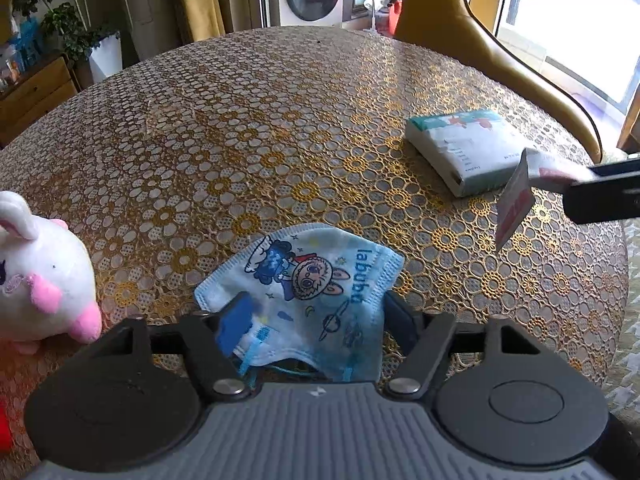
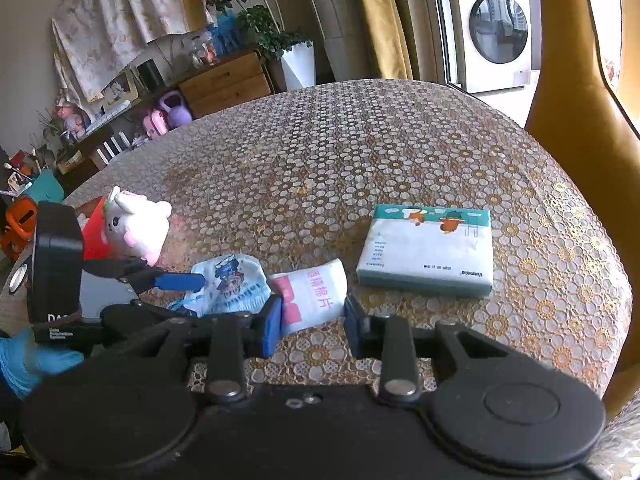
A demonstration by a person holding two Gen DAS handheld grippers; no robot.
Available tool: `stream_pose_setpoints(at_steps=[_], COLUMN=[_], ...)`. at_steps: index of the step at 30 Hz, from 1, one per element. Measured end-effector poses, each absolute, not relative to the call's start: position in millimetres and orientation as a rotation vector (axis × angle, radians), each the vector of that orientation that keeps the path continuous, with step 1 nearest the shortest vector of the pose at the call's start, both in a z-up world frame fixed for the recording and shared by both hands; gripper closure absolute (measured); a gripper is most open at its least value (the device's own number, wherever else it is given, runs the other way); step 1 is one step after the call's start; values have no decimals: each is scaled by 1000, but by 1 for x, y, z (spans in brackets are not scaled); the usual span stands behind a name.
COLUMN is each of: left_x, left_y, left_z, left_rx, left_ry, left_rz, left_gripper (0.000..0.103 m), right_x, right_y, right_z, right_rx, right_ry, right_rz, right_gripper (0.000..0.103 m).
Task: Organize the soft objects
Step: 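Lift the mask and sachet with both tools, adjusting the left tool's grip on the mask, then carry the face mask and sachet with both tools over the red box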
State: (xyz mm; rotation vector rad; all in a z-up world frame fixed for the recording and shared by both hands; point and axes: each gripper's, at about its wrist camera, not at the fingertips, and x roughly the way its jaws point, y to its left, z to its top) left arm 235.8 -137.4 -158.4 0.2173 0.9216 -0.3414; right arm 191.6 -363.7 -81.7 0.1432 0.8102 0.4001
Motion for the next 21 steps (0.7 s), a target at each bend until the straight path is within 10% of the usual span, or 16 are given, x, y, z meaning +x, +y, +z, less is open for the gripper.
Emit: stream_pose_setpoints(at_steps=[6, 21], left_x=[241, 212], left_y=[-121, -88], left_z=[-153, -101], left_rx=[184, 34], left_ry=[918, 857], left_rz=[-311, -366], left_gripper=[86, 90], right_x=[193, 174], right_y=[-358, -328], right_z=[-81, -56], right_rx=[131, 90], right_ry=[817, 787], right_rz=[402, 432], right_gripper=[72, 72])
